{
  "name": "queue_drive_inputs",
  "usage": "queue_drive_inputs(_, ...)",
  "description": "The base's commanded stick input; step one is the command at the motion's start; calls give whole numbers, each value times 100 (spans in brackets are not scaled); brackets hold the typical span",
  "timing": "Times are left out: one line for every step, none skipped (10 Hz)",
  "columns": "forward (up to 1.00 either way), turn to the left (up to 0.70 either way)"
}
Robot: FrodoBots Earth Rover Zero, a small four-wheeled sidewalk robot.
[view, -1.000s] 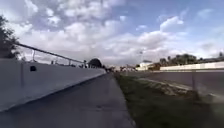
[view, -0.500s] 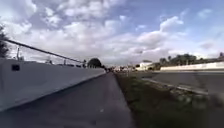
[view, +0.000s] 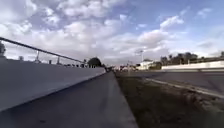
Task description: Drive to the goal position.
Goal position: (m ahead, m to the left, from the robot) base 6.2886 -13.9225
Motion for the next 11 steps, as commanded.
queue_drive_inputs(100, 0)
queue_drive_inputs(100, 0)
queue_drive_inputs(100, 0)
queue_drive_inputs(100, 0)
queue_drive_inputs(100, 0)
queue_drive_inputs(100, 0)
queue_drive_inputs(100, 0)
queue_drive_inputs(100, 0)
queue_drive_inputs(100, 0)
queue_drive_inputs(100, 0)
queue_drive_inputs(100, -40)
